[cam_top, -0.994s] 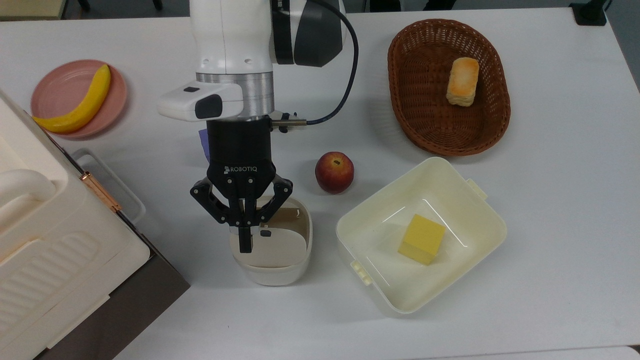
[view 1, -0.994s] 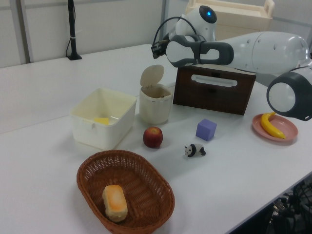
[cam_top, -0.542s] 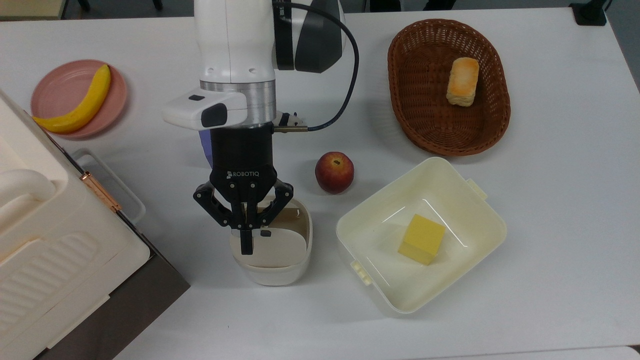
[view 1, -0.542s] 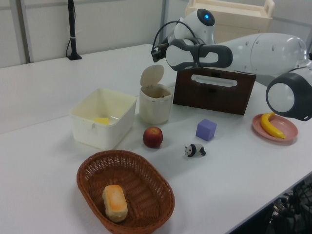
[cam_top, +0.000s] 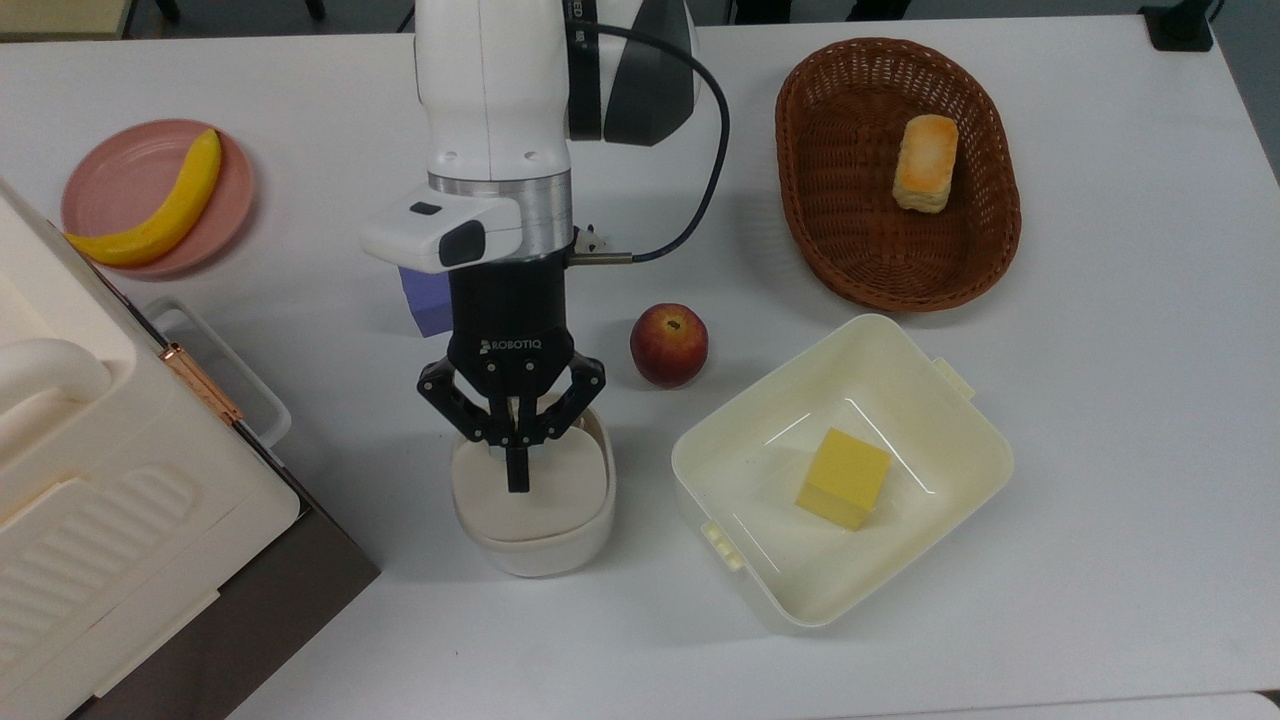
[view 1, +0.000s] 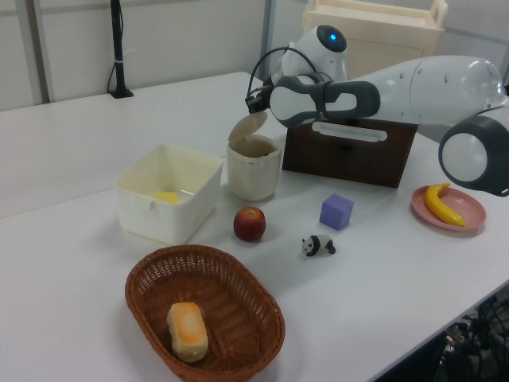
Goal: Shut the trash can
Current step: 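Lower the gripper onto the raised lid, pushing it down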
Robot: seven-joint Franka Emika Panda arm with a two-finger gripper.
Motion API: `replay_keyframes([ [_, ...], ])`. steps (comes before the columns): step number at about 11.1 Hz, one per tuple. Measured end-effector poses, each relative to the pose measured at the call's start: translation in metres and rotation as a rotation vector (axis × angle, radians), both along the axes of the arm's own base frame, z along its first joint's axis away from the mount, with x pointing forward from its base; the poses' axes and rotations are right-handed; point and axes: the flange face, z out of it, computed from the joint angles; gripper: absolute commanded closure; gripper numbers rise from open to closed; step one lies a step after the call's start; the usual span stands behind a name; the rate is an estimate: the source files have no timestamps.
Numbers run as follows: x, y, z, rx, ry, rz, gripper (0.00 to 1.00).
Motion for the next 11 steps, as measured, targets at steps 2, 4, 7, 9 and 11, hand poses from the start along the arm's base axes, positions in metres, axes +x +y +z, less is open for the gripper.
replay_keyframes([
  [2, -0.009, 0.003, 0.001, 0.002, 0.013, 0.005, 1.00],
  [4, -0.015, 0.003, 0.004, 0.001, 0.016, 0.006, 1.00],
  [7, -0.022, 0.003, 0.007, 0.001, 0.021, 0.006, 1.00],
  [9, -0.028, 0.003, 0.005, 0.001, 0.034, 0.006, 1.00],
  [11, -0.035, 0.003, 0.003, 0.000, 0.045, 0.006, 1.00],
])
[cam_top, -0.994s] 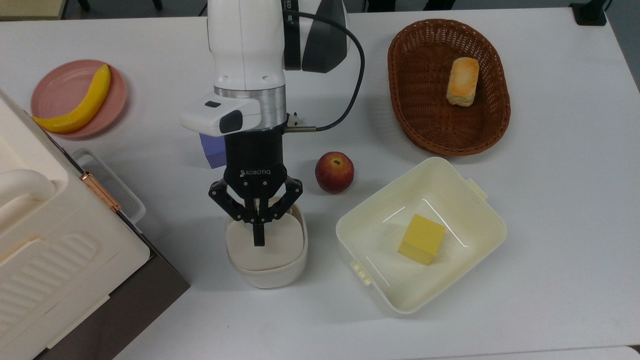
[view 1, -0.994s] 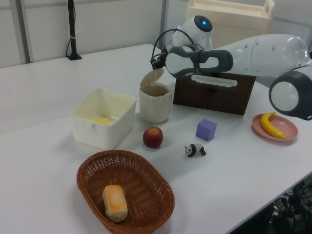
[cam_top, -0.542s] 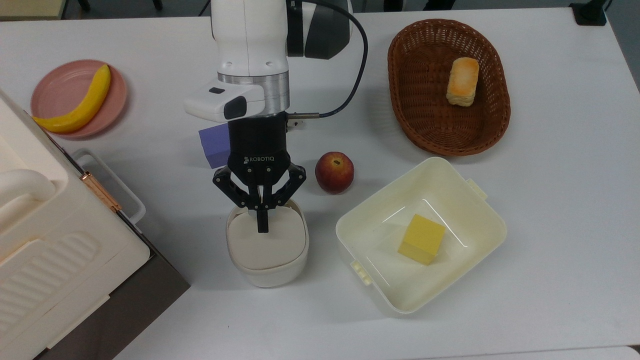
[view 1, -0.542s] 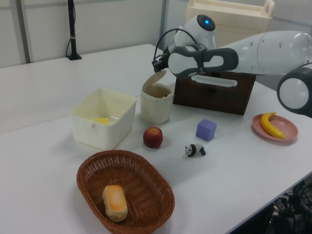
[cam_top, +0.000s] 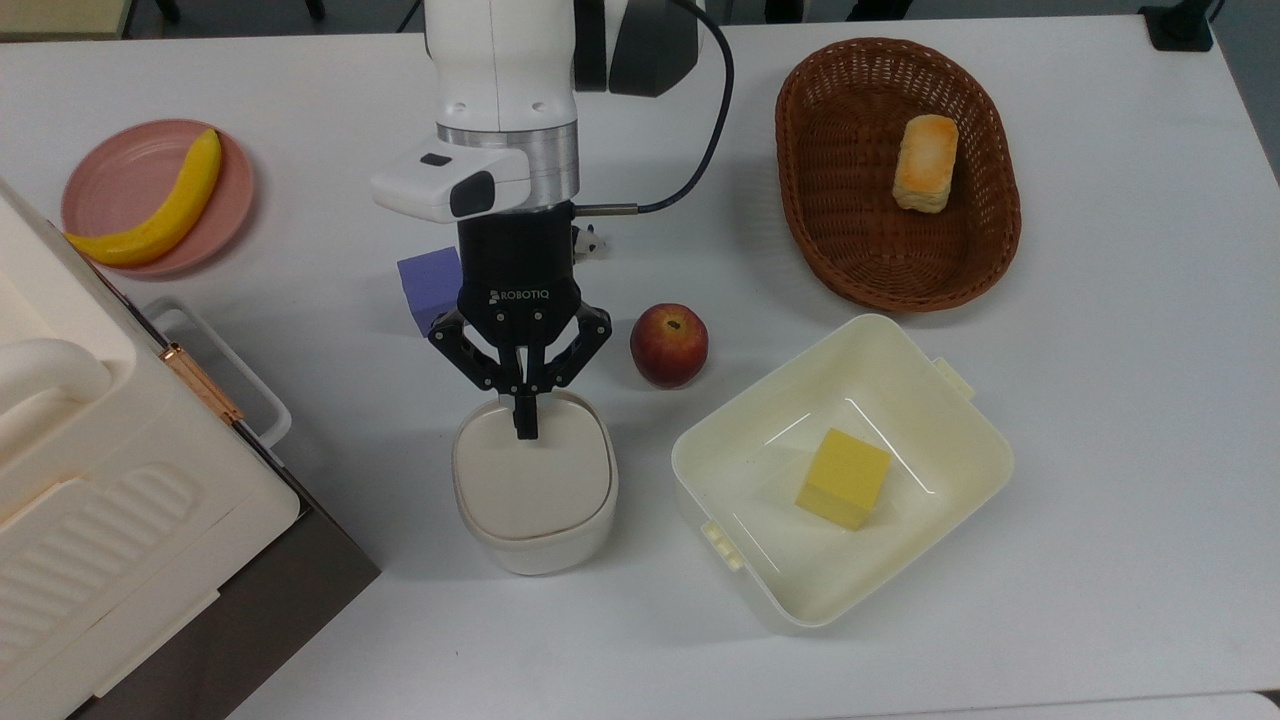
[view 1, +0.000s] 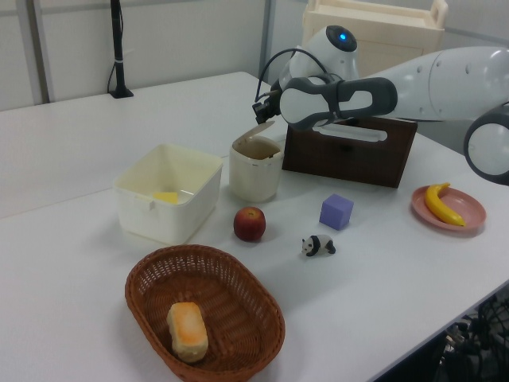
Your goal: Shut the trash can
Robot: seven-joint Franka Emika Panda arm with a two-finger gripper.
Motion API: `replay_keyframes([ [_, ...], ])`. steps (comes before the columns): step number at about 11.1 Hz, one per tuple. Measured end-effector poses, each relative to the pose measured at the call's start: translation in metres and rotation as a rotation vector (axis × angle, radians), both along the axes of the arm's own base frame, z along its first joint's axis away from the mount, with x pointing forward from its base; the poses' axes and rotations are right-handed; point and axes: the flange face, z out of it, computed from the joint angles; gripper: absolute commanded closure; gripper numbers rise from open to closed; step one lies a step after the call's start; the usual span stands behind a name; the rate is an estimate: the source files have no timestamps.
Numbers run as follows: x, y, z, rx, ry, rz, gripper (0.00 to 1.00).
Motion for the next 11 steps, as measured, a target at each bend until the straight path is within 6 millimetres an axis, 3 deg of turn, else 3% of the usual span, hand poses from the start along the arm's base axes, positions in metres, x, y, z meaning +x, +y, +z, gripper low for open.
replay_keyframes([
  [11, -0.010, -0.027, -0.008, -0.002, 0.025, -0.038, 1.00],
])
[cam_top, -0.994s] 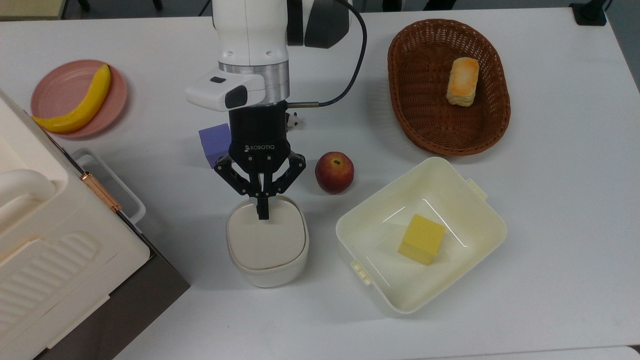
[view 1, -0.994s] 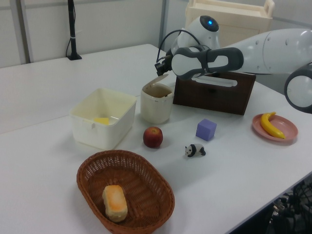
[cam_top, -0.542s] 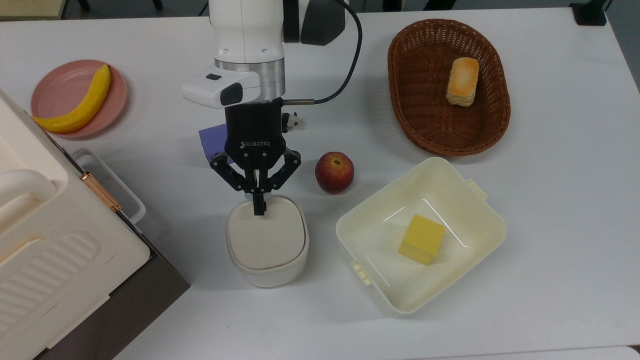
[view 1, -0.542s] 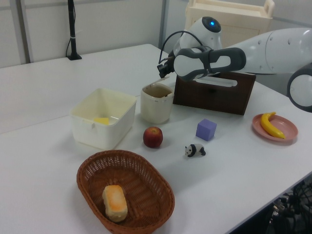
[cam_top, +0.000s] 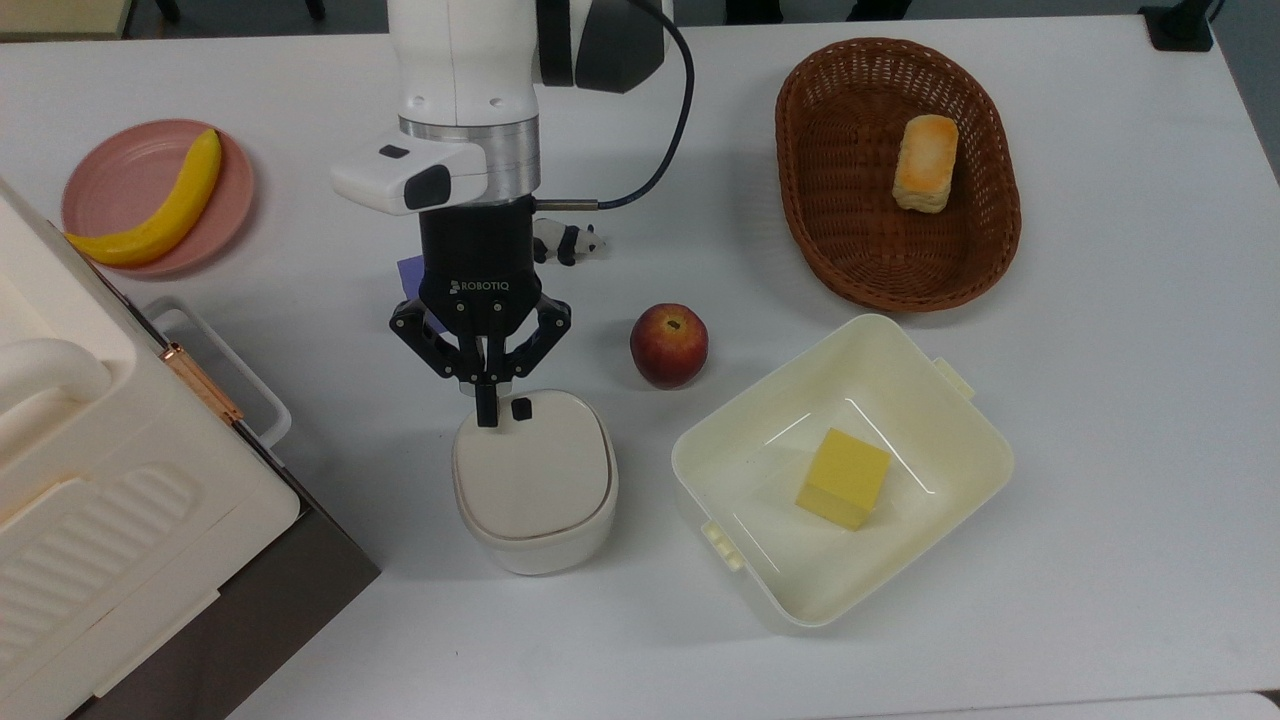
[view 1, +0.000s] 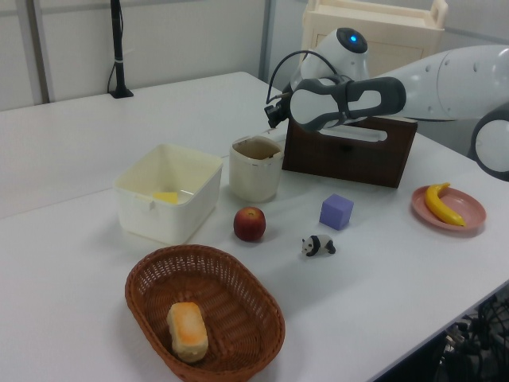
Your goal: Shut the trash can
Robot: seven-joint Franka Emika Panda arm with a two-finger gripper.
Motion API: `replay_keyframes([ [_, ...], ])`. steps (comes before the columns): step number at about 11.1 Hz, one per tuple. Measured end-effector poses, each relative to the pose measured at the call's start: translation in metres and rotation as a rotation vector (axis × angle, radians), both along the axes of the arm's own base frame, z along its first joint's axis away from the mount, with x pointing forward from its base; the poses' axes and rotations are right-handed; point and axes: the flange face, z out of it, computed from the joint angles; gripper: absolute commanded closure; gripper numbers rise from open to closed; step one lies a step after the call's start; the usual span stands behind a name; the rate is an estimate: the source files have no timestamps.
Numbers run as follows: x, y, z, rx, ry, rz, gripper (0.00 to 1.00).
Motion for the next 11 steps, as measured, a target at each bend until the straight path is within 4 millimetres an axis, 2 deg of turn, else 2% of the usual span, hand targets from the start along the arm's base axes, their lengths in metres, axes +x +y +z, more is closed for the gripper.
replay_keyframes([
  [5, -0.021, 0.000, -0.015, -0.010, 0.049, 0.013, 1.00],
  [9, -0.025, 0.000, -0.026, -0.012, 0.071, 0.016, 1.00],
  [11, -0.025, 0.000, -0.025, -0.013, 0.069, 0.017, 1.00],
])
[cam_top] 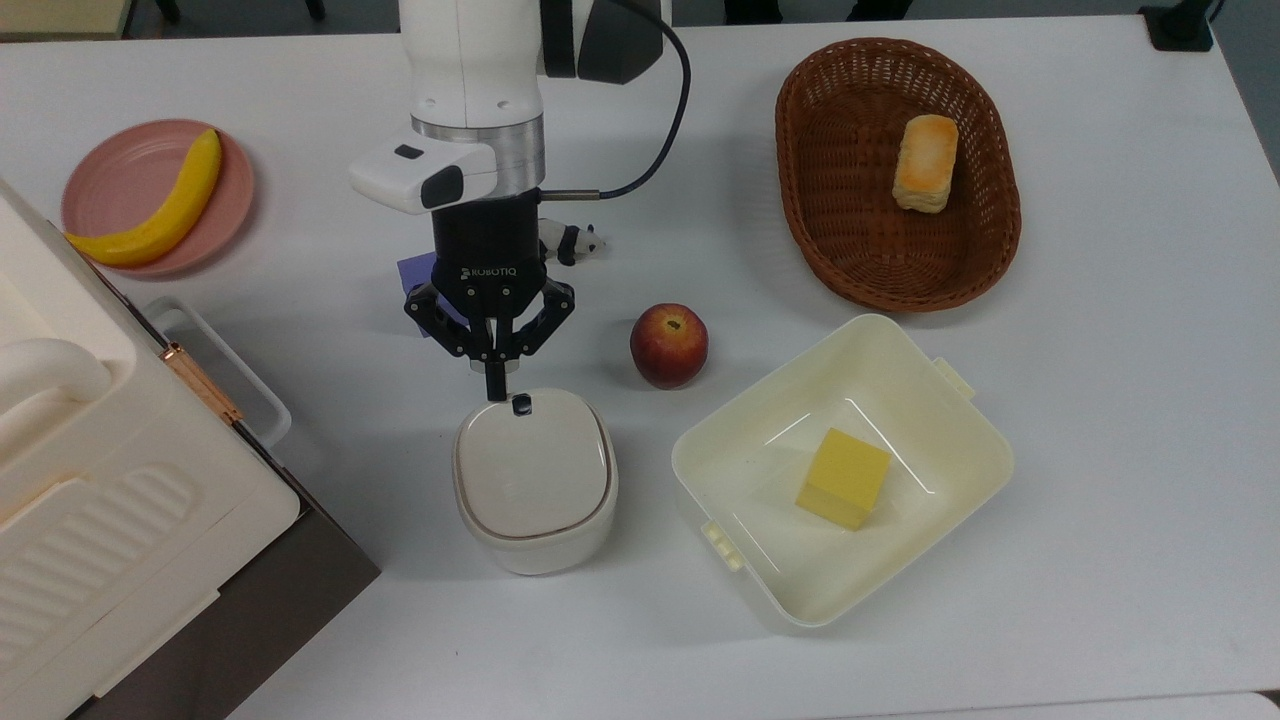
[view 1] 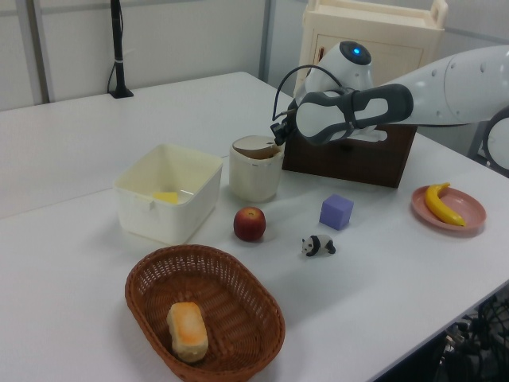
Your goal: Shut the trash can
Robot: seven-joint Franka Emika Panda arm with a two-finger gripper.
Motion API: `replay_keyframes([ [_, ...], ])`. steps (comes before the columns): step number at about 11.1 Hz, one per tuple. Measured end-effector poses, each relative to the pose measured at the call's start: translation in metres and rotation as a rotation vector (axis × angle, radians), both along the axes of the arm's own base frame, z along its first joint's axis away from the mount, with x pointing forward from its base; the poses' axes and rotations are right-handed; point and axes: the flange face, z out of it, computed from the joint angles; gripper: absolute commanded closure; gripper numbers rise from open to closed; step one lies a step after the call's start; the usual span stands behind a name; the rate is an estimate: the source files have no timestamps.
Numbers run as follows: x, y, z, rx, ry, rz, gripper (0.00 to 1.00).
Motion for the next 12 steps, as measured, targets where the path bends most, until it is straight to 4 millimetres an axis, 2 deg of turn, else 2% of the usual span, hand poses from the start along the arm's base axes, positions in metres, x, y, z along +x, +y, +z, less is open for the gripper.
replay_keyframes([
  [3, 0.000, 0.000, 0.001, -0.001, -0.002, 0.001, 1.00],
  [8, 0.003, 0.001, -0.019, -0.033, 0.028, 0.025, 1.00],
  [12, 0.004, 0.001, -0.023, -0.035, 0.033, 0.028, 1.00],
])
